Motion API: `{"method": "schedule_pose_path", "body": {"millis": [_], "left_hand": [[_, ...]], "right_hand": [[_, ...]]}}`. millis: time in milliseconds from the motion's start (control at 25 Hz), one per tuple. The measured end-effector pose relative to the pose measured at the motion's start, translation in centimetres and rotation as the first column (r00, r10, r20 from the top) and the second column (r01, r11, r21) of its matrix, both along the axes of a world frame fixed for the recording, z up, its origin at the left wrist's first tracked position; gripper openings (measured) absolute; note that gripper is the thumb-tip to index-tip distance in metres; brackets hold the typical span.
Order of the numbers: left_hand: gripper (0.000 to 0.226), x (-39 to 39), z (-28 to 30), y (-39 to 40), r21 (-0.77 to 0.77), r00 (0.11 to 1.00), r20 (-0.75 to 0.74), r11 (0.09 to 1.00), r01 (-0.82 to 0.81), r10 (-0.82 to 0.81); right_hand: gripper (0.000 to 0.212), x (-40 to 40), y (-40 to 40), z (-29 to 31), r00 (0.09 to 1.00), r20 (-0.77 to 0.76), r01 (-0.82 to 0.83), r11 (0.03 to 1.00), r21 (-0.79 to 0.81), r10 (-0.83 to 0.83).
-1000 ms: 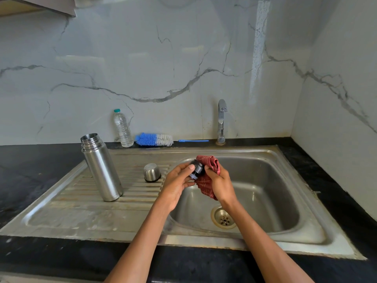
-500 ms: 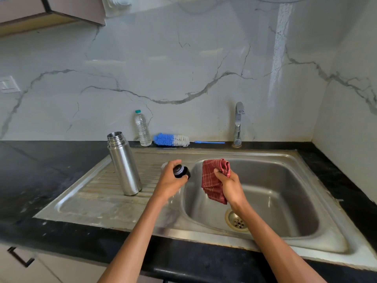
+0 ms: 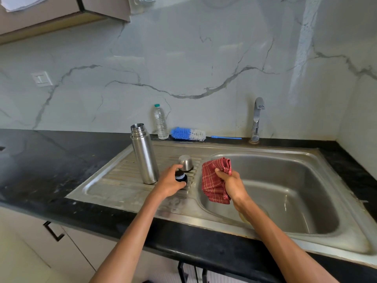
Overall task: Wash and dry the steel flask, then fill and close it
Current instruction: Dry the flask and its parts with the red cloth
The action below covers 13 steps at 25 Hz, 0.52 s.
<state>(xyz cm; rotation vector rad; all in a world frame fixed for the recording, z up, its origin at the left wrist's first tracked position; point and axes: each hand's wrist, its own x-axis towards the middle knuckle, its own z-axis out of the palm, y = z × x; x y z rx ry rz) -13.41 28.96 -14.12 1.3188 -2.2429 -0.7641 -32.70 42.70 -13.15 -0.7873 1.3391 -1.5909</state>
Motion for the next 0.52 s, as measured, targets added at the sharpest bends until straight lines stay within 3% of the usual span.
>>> {"method": "schedule_pose_path", "body": {"millis": [200,400,520], "left_hand": [[0.074,0.3,0.0,0.0,-0.004,1.0,-0.008,1.0,-0.004,0.004],[0.057,-0.1,1.2,-0.4,0.023,0.96,-0.27,0.997,-0.074,0.077],[0.052,-1.7,2.3,-2.1,-0.019,0.959,-0.258,0.992,-0.125,0.116]], "right_hand": [[0.017,-0.4,0.2,-0.2,1.0,0.005,0.018,1.0,0.025,-0.018],[0.014,-0.5,0.1,-0.4,1.0,0.011,0.029,0.999,0.019,-0.029],[0.011,-0.8,0.1,-0.4,0.997,0.018,0.075,0.997,0.0,-0.075]]}}
